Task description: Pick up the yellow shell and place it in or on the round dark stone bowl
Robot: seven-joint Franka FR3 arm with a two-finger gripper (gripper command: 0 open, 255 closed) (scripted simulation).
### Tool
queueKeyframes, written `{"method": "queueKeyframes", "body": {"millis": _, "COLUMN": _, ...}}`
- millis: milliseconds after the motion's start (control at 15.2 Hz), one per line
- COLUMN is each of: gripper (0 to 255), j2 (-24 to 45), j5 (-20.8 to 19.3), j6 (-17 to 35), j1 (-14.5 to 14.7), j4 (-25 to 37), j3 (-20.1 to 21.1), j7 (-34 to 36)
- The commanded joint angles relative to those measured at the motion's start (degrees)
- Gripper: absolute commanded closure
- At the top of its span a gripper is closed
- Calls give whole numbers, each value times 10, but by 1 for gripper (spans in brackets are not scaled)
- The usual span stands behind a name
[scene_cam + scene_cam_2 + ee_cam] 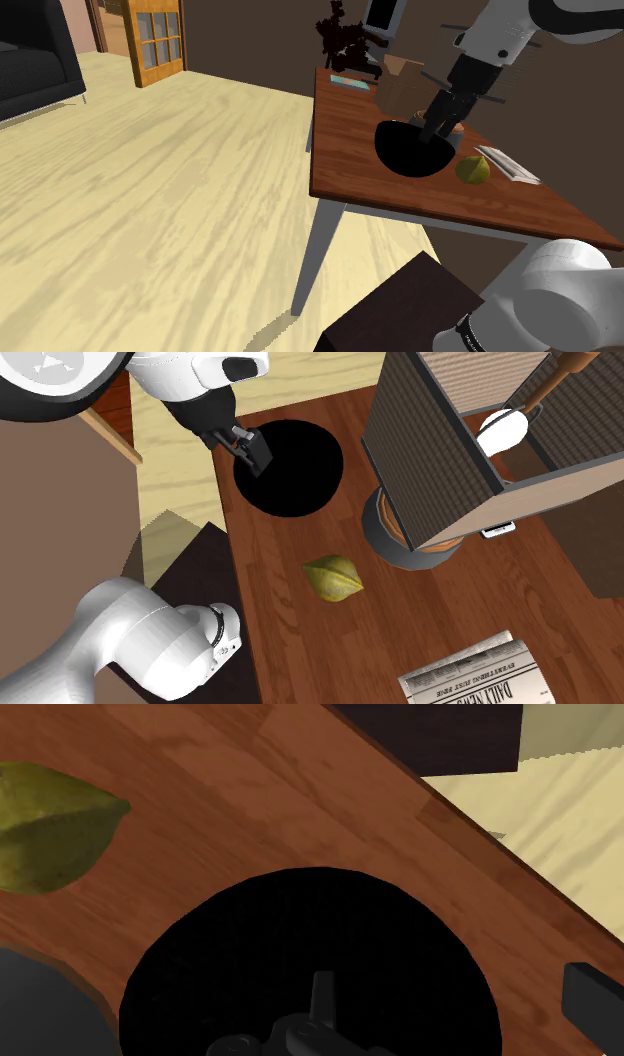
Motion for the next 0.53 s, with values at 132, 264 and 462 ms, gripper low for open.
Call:
{"method": "queueKeyframes", "body": {"millis": 132, "gripper": 0, "j2": -33, "j5": -10, "j6": 30, "j1": -18, "j4": -30, "j3": -22, "j7": -1}}
{"method": "queueKeyframes", "body": {"millis": 264, "gripper": 0, "j2": -66, "j5": -20, "j6": 60, "j1": -37, "j4": -60, "j3": -44, "j7": -2}}
{"method": "queueKeyframes", "body": {"millis": 462, "gripper": 0, "j2": -113, "j5": -35, "j6": 104, "j1": -67, "j4": -104, "j3": -79, "j7": -4}}
